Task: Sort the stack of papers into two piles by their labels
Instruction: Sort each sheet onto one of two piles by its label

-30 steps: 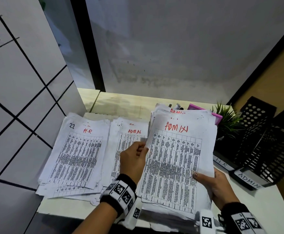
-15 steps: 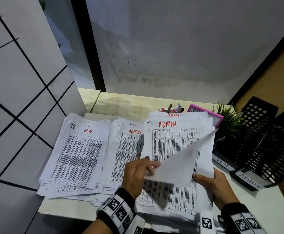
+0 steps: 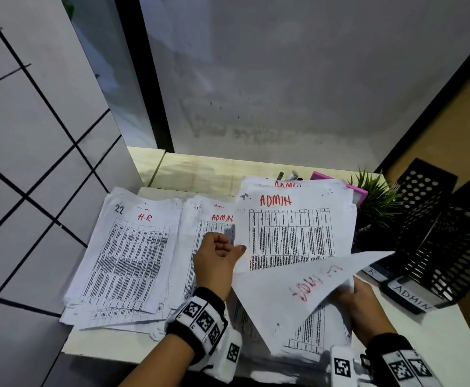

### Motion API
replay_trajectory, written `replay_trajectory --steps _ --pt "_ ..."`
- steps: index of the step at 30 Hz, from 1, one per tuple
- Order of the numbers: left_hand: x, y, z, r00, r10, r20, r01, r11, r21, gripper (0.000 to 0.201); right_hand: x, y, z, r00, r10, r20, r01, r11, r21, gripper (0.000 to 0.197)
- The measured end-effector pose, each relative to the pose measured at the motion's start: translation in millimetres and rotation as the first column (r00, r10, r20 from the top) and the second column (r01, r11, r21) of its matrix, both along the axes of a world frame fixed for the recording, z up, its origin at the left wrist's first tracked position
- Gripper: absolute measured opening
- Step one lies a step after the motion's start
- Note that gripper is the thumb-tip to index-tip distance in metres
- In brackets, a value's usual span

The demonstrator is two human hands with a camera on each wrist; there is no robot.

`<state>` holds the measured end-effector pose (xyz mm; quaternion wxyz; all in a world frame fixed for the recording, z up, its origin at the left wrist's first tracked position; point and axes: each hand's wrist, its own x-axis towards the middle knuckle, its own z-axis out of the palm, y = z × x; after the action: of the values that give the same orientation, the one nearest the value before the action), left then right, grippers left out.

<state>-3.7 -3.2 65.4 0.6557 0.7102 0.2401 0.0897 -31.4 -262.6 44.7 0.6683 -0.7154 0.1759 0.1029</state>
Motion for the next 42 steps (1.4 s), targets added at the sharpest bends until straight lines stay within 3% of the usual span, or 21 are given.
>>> replay_trajectory --steps 5,10,13,16,22,24,27,30,32,35,39,41,42 --pt "0 -1 4 1.000 0.011 0.025 -0.012 0.997 0.077 0.019 0 3 11 1.000 0.026 -0.004 -0.026 0.991 0.130 0.019" --pt "-9 -1 5 0.977 -0.128 0.173 0.088 0.971 0.224 0.021 1 4 9 1.000 0.002 0.011 -0.004 0.986 0.169 0.026" --pt "-18 6 6 0.907 -0.293 0.304 0.141 0.889 0.436 0.019 -1 1 7 1.000 -0.012 0.016 0.008 0.975 0.221 0.056" --pt "-24 12 4 0.846 -0.378 0.377 0.141 0.839 0.525 0.015 -2 0 6 1.000 -0.009 0.013 0.006 0.975 0.222 0.095" --pt "-31 12 -1 0.773 -0.469 0.428 0.167 0.800 0.576 0.021 1 2 6 1.000 0.008 0.001 -0.008 0.973 0.229 0.102" --pt "-31 11 1 0.783 -0.469 0.408 0.197 0.810 0.552 0.025 1 3 7 1.000 0.011 -0.002 -0.011 0.973 0.230 0.102" --pt "-39 8 11 0.806 -0.480 0.346 0.325 0.848 0.418 0.009 1 4 9 1.000 0.010 -0.005 -0.008 0.972 0.237 0.100" --pt "-42 6 17 0.842 -0.468 0.269 0.386 0.871 0.305 0.029 2 4 10 1.000 0.017 -0.007 -0.015 0.966 0.256 0.089" --pt "-40 3 17 0.870 -0.423 0.255 0.345 0.889 0.301 0.040 2 4 11 1.000 0.002 -0.021 0.004 0.960 0.280 0.064" --pt "-38 -1 24 0.888 -0.357 0.289 0.276 0.918 0.285 0.042 1 3 10 0.999 -0.047 -0.025 0.053 0.944 0.325 0.044" --pt "-48 -2 50 0.768 -0.440 0.465 0.256 0.876 0.408 0.034 2 -1 10 0.995 -0.099 -0.024 0.100 0.912 0.398 0.027" --pt "-49 4 56 0.800 -0.382 0.463 0.264 0.917 0.300 0.030 4 -5 12 0.992 -0.127 -0.006 0.118 0.901 0.417 0.019" --pt "-47 9 56 0.833 -0.325 0.448 0.257 0.944 0.207 0.028 5 -8 11 0.990 -0.139 0.002 0.125 0.899 0.419 0.026"
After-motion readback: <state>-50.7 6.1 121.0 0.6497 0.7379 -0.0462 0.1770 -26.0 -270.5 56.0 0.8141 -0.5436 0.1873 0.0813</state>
